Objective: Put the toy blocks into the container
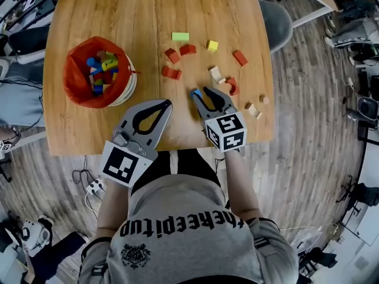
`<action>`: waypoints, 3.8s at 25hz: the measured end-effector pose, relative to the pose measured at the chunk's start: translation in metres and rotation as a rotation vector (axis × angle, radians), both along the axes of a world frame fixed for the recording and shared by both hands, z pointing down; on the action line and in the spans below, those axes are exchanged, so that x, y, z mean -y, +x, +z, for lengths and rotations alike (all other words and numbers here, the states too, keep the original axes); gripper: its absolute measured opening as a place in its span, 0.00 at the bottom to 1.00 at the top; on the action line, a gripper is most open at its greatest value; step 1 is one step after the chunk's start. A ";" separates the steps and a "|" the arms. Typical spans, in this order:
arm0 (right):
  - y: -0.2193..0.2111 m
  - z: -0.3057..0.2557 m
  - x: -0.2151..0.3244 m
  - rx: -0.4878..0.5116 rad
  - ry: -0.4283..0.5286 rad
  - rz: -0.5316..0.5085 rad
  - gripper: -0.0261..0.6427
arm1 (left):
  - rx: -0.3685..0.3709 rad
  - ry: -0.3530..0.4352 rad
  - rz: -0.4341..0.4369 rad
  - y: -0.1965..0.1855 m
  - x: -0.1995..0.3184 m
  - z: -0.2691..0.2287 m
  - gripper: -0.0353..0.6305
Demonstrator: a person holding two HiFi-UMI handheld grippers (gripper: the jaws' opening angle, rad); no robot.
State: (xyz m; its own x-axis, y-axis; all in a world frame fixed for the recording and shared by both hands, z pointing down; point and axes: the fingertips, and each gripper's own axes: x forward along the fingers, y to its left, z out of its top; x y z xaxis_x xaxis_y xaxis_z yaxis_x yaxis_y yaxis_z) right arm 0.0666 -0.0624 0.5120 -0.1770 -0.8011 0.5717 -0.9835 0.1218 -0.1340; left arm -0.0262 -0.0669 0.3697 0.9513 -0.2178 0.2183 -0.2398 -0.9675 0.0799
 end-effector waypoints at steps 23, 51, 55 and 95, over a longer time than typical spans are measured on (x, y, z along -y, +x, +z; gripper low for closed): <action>-0.001 0.068 -0.009 -0.046 -0.195 0.024 0.25 | 0.024 -0.038 -0.064 -0.024 0.011 0.015 0.08; -0.065 -0.072 0.072 -0.048 0.129 -0.247 0.25 | -0.043 0.040 -0.266 -0.070 0.027 -0.015 0.08; -0.085 -0.092 0.081 -0.046 0.172 -0.295 0.25 | -0.050 0.043 -0.306 -0.085 0.029 -0.019 0.08; -0.188 -0.148 0.125 -0.048 0.330 -0.540 0.26 | -0.057 0.091 -0.560 -0.171 0.034 -0.034 0.08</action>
State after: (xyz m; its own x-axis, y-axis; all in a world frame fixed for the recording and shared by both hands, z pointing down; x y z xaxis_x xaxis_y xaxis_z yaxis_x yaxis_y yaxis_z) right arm -0.1213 -0.1878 0.3638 -0.5859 -0.7413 0.3273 -0.7758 0.6298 0.0377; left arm -0.1968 -0.1012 0.3353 0.6949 -0.7079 0.1264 -0.7159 -0.6975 0.0297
